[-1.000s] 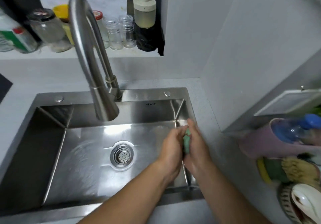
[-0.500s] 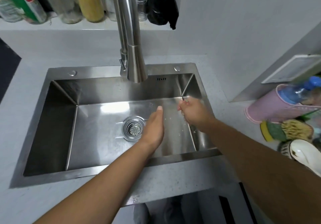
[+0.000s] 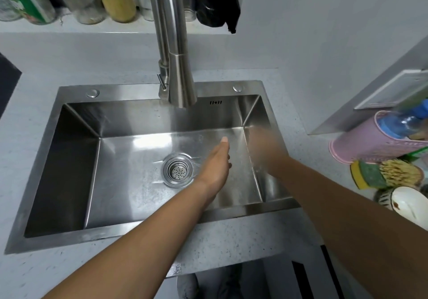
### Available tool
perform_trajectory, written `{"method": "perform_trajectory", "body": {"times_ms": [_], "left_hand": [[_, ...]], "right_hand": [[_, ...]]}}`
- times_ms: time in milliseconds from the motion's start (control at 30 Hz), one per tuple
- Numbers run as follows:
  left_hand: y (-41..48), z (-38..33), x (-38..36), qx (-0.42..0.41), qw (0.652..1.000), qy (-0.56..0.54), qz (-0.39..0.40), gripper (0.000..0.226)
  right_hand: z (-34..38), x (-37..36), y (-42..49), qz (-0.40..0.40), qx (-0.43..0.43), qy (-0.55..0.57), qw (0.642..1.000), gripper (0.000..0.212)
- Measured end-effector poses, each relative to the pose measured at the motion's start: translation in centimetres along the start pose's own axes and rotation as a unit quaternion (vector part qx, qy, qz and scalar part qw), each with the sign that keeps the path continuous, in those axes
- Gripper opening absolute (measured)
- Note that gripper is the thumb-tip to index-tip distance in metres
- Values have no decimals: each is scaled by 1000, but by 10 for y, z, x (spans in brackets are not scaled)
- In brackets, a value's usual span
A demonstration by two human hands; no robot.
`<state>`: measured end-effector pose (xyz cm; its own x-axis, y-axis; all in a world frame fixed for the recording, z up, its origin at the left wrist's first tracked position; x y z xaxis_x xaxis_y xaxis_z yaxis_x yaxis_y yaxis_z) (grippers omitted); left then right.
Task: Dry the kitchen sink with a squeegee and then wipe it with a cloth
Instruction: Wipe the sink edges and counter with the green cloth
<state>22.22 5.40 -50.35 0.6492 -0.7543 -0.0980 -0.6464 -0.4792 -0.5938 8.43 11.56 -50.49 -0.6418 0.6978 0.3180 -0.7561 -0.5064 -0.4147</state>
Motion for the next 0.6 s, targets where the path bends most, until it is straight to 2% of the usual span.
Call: {"method": "perform_trajectory", "body": {"times_ms": [133,167,267,333,433,533,600], "left_hand": [[15,-18,-29,18,994,-99,37,50],[21,-25,-39,20,990,-133,41,52],[41,-47,-61,12,982,-187,27,59],[57,-56,-74,4,977,-209,42,56],[82,-72,-93,-12,976,-209,51,46],[114,-90,-85,-61,985,-150,-55,34],[137,-96,-62,-95,981,-87,-145,32]], "right_hand": [[8,16,-5,91,26,42,995,30],[5,20,-2,100,46,24,994,28],[0,39,19,43,148,-156,976,32],[-2,49,39,61,146,-51,986,31],[-6,62,84,47,69,97,992,28],[8,76,132,-36,80,130,988,7],[27,77,161,-82,124,118,982,11]]}}
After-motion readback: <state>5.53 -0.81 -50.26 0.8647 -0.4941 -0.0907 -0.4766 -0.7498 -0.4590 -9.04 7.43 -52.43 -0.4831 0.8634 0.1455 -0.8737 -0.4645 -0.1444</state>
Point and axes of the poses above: each hand's wrist, its own y-axis towards the middle knuckle, its own x-axis out of the back of the hand, z = x × y, the point moved 3 cm from there along y, towards the middle knuckle, and after that the axes turned 2 degrees about x, right-handed, at the moved point
